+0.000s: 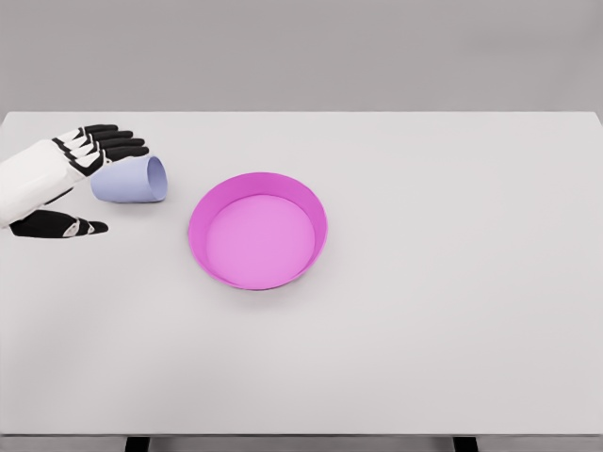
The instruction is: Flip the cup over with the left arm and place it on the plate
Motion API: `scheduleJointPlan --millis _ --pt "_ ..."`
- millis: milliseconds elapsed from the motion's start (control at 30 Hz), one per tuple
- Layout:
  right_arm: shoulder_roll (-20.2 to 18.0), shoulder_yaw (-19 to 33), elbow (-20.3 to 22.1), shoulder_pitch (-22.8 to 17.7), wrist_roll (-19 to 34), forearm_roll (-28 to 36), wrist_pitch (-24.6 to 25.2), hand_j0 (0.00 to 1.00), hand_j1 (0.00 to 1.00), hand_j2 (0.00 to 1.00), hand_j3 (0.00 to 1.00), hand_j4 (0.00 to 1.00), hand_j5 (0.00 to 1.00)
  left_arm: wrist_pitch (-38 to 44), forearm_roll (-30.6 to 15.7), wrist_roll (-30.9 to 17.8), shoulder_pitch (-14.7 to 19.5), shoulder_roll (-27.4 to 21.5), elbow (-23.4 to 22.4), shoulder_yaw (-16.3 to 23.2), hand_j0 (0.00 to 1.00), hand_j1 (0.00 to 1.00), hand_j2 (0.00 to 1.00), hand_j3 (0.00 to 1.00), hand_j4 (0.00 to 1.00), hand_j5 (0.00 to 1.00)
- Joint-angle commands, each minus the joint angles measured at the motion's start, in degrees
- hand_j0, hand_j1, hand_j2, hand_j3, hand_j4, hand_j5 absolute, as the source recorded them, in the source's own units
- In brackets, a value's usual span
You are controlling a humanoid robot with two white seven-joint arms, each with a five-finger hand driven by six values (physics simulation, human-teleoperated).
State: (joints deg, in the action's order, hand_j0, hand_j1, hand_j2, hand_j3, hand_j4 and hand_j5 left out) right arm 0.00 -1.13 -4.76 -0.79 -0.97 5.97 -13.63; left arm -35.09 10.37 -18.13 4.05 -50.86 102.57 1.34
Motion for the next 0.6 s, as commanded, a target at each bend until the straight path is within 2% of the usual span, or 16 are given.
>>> scheduleJointPlan --millis 0,233,367,467,567 --pt "0.00 0.25 0.01 0.00 0.00 0.27 0.01 1.00 1.00 1.00 1.00 1.00 1.00 0.09 -0.27 0.03 -0.09 0.06 -0.09 -0.11 1.00 1.00 1.00 1.00 1.00 1.00" --pt "0.00 -0.10 -0.25 -0.62 0.18 0.09 0.01 1.00 1.00 1.00 1.00 1.00 1.00 0.09 -0.44 0.03 -1.06 0.06 -2.20 -1.07 1.00 1.00 1.00 1.00 1.00 1.00" --pt "0.00 -0.01 -0.08 -0.62 0.18 0.09 0.01 1.00 1.00 1.00 1.00 1.00 1.00 0.09 -0.44 0.03 -1.06 0.06 -8.87 -1.16 1.00 1.00 1.00 1.00 1.00 1.00" --pt "0.00 -0.01 -0.08 -0.62 0.26 0.09 0.01 1.00 1.00 1.00 1.00 1.00 1.00 0.09 -0.27 -0.15 -0.36 -0.02 -15.99 -1.25 1.00 1.00 1.00 1.00 1.00 1.00" --pt "0.00 -0.01 -0.08 -0.62 0.18 0.09 0.01 1.00 1.00 1.00 1.00 1.00 1.00 0.09 -0.27 -0.23 -0.09 -0.46 -20.04 -0.99 1.00 1.00 1.00 1.00 1.00 1.00"
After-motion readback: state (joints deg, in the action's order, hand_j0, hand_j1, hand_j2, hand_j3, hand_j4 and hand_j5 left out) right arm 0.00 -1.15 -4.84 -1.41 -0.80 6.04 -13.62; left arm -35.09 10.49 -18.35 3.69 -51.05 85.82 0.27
